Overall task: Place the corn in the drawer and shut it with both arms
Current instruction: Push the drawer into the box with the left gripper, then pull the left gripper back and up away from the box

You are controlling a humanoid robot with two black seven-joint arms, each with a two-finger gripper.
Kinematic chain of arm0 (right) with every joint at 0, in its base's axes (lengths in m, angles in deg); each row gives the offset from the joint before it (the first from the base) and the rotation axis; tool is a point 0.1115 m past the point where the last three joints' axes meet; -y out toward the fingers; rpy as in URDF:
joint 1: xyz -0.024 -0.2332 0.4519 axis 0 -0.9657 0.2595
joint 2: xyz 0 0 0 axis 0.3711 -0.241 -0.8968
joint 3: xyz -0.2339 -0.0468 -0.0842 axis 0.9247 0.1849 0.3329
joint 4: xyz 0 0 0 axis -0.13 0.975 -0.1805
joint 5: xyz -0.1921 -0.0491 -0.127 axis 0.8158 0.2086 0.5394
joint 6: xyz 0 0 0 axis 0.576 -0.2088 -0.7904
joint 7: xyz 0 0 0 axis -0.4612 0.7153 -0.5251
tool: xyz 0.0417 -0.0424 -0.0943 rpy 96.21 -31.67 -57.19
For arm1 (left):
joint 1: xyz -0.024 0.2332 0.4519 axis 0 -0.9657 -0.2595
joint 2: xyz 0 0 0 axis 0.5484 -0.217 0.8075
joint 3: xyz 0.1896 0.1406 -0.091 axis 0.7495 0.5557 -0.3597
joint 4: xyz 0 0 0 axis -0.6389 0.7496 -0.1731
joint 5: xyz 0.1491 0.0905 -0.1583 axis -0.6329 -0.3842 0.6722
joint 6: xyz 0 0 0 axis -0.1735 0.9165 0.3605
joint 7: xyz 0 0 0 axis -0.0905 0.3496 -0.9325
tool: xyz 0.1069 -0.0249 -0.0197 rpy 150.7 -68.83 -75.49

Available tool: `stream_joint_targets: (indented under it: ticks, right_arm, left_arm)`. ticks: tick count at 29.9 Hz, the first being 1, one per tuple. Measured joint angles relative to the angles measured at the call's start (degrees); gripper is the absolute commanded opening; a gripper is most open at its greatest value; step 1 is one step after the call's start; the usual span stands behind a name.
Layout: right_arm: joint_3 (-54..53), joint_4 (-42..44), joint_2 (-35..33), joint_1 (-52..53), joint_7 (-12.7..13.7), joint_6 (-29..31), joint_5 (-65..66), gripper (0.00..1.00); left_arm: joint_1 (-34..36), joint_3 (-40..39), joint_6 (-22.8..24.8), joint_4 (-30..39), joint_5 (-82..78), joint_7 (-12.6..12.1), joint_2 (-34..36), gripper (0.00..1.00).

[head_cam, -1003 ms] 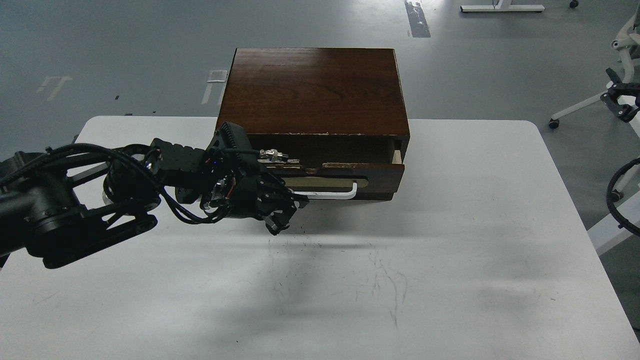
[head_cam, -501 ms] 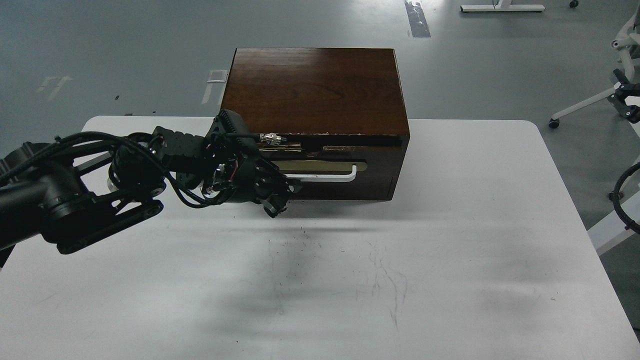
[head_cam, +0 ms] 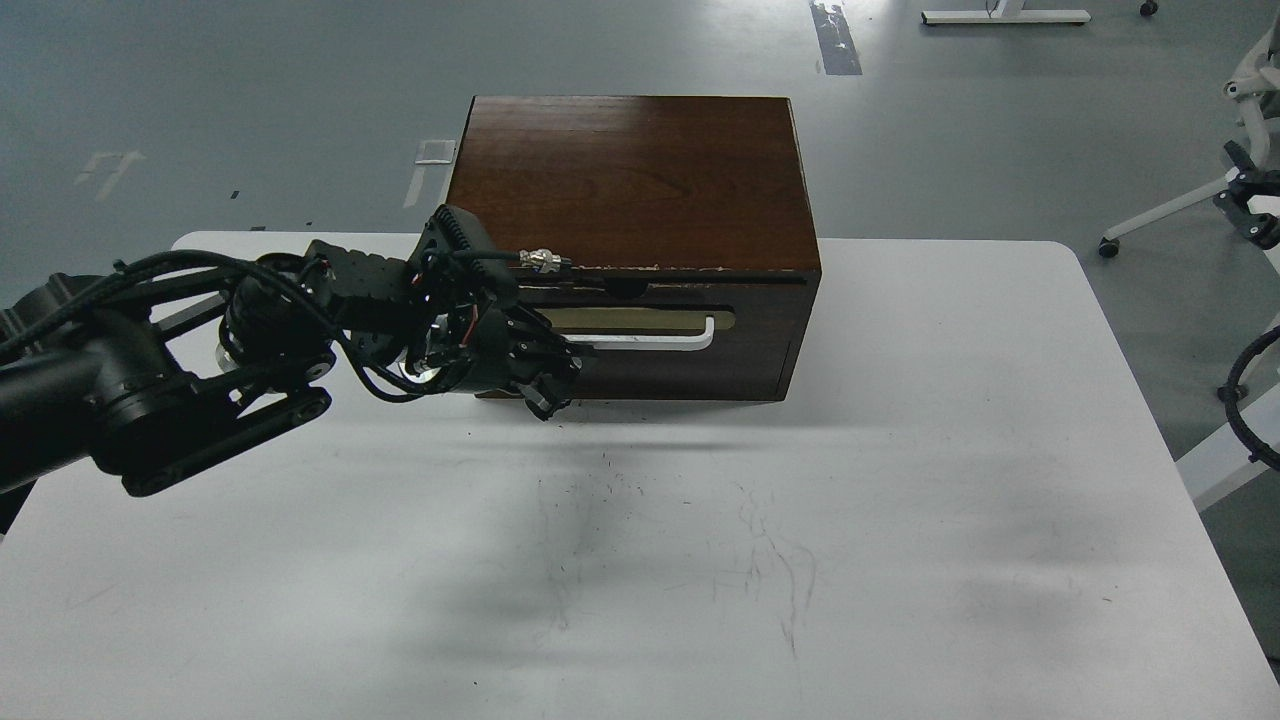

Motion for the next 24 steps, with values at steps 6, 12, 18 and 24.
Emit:
stream_joint_targets:
  ticks: [6, 12, 18, 24]
  right_arm:
    - [0.02, -0.03, 0.06, 0.00, 0.02, 0.00, 0.00, 1.00]
    - [-0.02, 0.05, 0.04, 0.00, 0.09, 0.00, 0.00, 1.00]
    - [-0.07, 0.06, -0.12, -0.10, 0.04, 0.00, 0.00, 1.00]
    - [-0.30, -0.10, -0.12, 0.53, -0.05, 0.00, -0.01, 1.00]
  left_arm:
    - [0.29, 0.03, 0.00, 0.42, 0.55, -0.11, -0.28, 0.00]
    - [0.40, -0.55, 0.00, 4.68, 1.45, 0.09, 1.48, 0.00]
    - [3.39, -1.95, 0.00, 6.63, 13.07, 3.27, 5.55, 0.00]
    - [3.81, -10.12, 0.00, 2.67, 40.12, 6.71, 9.21, 0.13]
